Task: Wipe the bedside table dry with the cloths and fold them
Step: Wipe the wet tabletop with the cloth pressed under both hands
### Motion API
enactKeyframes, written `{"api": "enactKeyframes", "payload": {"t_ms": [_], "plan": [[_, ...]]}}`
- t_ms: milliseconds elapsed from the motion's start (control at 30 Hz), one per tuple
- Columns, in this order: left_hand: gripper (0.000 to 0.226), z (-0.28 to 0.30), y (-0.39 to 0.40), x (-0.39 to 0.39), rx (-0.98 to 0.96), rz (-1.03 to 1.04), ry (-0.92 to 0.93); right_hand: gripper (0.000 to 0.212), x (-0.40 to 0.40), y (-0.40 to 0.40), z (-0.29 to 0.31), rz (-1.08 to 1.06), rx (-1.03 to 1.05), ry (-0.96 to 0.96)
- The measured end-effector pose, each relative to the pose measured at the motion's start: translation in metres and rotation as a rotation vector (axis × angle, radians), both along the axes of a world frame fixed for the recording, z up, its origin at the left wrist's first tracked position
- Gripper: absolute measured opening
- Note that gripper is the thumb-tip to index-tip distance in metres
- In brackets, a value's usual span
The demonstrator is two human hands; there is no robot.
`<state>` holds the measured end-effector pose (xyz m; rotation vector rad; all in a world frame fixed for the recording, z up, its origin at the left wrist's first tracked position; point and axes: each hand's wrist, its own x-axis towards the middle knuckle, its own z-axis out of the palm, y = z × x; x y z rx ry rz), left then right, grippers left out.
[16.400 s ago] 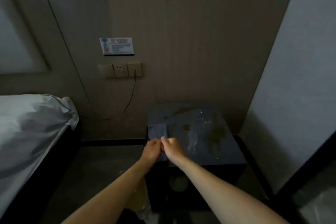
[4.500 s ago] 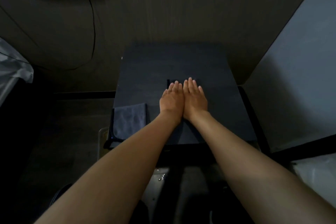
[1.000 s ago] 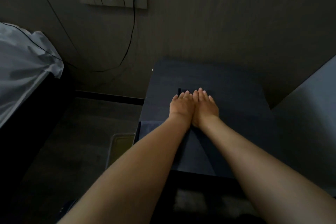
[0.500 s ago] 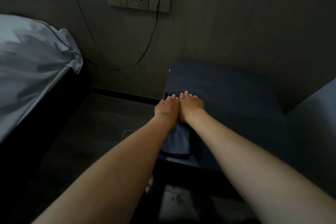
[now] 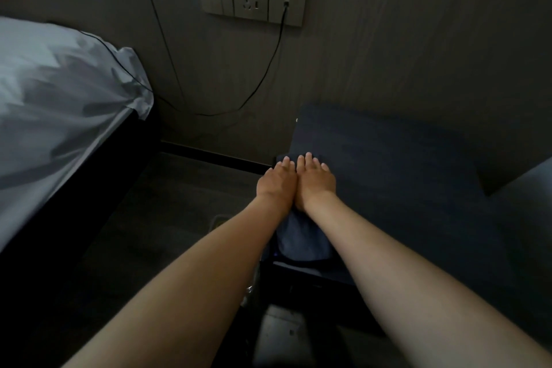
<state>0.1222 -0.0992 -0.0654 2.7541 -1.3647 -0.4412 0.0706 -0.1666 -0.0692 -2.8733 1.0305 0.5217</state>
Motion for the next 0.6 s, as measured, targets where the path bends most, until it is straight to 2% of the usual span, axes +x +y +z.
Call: {"api": "enactKeyframes", "payload": {"t_ms": [200,600], "plan": [[0.043,-0.003,-0.046,0.03,-0.024,0.02,-0.013,0.079,0.028,-0.042,-0.001,-0.003,0.013,-0.028],[0.034,-0.002,-0.131,0.098,-0.103,0.029,-0.057,0.09,0.092,-0.133,-0.011,0.038,0.001,-0.108]]}}
